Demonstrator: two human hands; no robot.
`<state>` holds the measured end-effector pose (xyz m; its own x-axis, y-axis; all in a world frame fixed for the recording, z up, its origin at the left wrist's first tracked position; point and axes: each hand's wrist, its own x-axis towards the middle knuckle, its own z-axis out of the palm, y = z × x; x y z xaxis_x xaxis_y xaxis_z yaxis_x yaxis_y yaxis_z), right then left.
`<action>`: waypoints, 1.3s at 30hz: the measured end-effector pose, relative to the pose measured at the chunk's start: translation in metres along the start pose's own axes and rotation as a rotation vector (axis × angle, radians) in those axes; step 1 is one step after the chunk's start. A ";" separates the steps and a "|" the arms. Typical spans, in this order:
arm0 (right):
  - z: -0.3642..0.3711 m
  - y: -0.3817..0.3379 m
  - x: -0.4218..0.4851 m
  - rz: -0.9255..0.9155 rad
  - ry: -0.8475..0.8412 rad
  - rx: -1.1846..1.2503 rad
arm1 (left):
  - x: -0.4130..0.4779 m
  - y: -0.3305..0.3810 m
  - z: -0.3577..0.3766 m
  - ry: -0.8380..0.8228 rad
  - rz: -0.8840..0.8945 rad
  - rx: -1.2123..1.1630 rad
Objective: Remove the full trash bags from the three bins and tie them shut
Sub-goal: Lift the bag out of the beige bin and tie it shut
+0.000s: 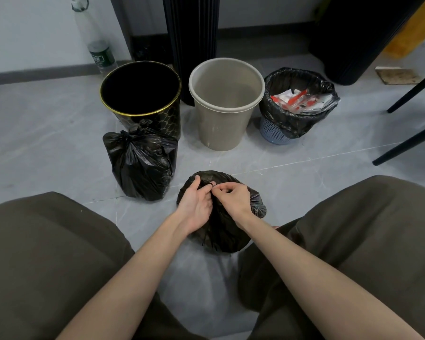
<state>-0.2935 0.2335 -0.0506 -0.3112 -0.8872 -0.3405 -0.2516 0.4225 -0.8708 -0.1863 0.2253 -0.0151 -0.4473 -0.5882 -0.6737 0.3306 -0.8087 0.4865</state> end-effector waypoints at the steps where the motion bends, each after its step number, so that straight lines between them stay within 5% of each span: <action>1: 0.000 -0.001 0.000 0.007 0.000 0.012 | 0.001 -0.001 0.001 -0.005 0.000 0.010; 9: -0.015 0.001 0.010 0.078 0.052 0.075 | -0.001 -0.016 0.000 0.047 0.044 0.371; 14: -0.025 -0.009 0.010 0.099 -0.091 0.236 | -0.001 -0.021 -0.020 0.330 0.303 0.534; 21: -0.032 -0.020 0.009 0.180 -0.244 0.342 | 0.021 -0.025 -0.030 0.237 0.420 1.026; 25: -0.037 -0.025 0.009 0.256 -0.303 0.400 | 0.028 -0.019 -0.034 0.317 0.482 0.975; 31: -0.032 -0.013 0.027 0.460 -0.071 0.663 | 0.018 -0.009 -0.025 0.321 0.498 0.708; 39: -0.022 0.010 0.024 0.319 -0.143 0.307 | 0.020 -0.013 -0.018 0.257 0.545 0.715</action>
<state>-0.3236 0.2210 -0.0599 -0.1939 -0.7476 -0.6353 0.1260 0.6232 -0.7718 -0.1844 0.2243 -0.0452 -0.1551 -0.9372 -0.3124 -0.1878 -0.2825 0.9407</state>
